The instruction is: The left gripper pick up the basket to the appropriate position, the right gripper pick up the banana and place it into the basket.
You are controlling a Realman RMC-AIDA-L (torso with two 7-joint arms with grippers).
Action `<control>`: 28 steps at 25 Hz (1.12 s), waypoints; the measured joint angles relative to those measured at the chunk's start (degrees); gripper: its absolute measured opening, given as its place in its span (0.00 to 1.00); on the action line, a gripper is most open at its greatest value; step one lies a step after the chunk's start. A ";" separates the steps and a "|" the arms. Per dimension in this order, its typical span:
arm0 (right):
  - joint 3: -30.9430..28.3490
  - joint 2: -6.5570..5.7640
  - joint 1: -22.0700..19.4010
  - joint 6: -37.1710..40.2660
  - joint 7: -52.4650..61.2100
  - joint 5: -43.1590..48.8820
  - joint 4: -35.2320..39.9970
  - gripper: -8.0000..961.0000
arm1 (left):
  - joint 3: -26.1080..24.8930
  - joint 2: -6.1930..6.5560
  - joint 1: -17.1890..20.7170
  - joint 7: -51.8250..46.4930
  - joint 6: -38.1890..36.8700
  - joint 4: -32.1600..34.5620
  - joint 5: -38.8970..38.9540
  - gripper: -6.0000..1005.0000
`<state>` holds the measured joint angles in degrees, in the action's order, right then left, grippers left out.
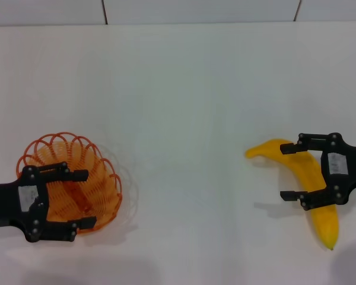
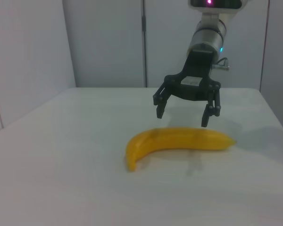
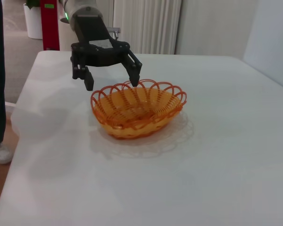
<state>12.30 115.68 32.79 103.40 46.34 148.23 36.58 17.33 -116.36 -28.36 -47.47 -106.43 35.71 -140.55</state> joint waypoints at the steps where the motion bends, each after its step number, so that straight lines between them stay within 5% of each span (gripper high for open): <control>1: 0.00 -0.01 0.07 0.01 0.00 0.06 -0.01 0.92 | -0.01 0.00 -0.06 -0.01 0.00 0.01 0.00 0.86; 21: 0.04 -0.10 -0.02 0.02 -0.03 0.03 -0.02 0.92 | -0.54 0.08 -0.26 -0.77 -0.76 0.75 0.90 0.83; 28: -0.16 -0.05 0.12 0.05 -0.03 -0.15 -0.02 0.92 | -1.64 -0.03 -0.92 -17.37 -5.10 13.87 12.20 0.82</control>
<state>12.15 115.63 32.91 103.44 46.31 148.08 36.56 15.68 -116.38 -29.27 -64.84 -111.52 49.58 -128.36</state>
